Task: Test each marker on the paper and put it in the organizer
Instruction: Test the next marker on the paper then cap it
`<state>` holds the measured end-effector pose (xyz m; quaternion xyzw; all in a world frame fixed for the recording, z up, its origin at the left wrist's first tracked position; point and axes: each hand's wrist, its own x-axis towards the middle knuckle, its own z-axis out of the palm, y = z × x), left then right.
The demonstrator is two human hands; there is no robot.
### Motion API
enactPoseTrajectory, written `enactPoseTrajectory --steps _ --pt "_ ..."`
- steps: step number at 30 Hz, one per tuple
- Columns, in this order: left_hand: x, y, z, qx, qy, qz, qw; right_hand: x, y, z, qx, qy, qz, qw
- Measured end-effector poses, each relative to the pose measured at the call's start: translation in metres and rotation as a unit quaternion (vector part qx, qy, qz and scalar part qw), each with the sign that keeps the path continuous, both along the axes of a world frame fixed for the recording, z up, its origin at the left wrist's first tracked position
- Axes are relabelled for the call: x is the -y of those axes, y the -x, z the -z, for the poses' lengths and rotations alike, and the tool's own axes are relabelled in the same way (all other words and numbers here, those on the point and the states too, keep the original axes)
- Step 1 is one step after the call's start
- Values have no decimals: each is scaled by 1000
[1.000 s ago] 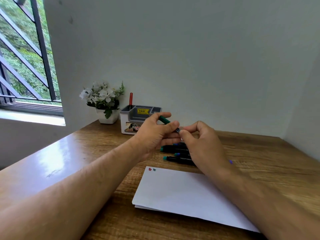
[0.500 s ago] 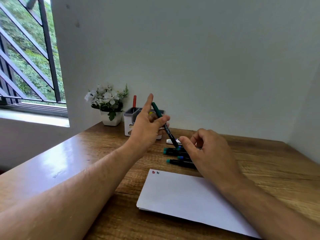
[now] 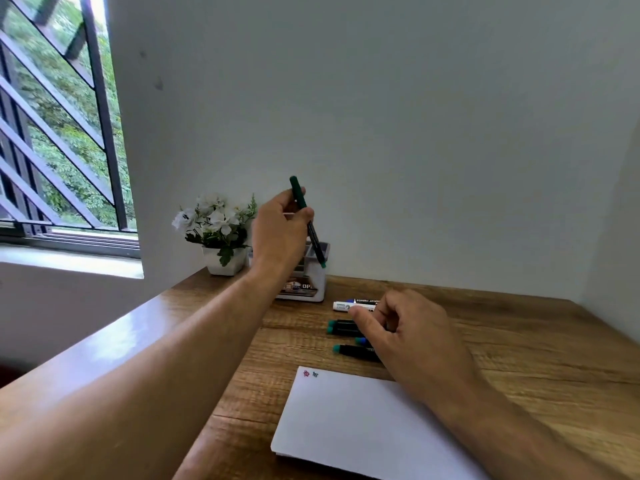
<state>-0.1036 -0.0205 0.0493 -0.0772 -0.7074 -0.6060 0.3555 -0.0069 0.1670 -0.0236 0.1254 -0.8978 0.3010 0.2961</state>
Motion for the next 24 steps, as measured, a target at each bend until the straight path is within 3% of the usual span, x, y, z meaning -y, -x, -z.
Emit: enactPoseTrajectory --steps 10,15,20,24 --pt "-11 58 -15 -1 -95 -53 994 2 -1 1 -14 -4 -9 1000" --pt "-9 71 0 21 -34 -61 997 2 0 1 -30 -12 -14 999" --pt "-11 74 9 67 88 -64 992 0 1 1 -35 -12 -19 999" --pt "-8 77 13 79 112 -87 987 -4 2 0 -36 -14 -21 999"
